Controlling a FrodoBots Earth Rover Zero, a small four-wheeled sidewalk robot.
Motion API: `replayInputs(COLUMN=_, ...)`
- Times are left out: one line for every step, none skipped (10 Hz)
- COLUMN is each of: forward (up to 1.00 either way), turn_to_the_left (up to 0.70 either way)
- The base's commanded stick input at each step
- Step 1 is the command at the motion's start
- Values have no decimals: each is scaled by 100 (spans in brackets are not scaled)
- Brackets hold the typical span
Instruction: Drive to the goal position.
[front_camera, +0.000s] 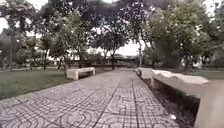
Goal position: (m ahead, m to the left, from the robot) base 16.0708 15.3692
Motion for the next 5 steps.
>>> replayInputs(forward=70, turn_to_the_left=0)
replayInputs(forward=70, turn_to_the_left=0)
replayInputs(forward=70, turn_to_the_left=0)
replayInputs(forward=70, turn_to_the_left=0)
replayInputs(forward=70, turn_to_the_left=-16)
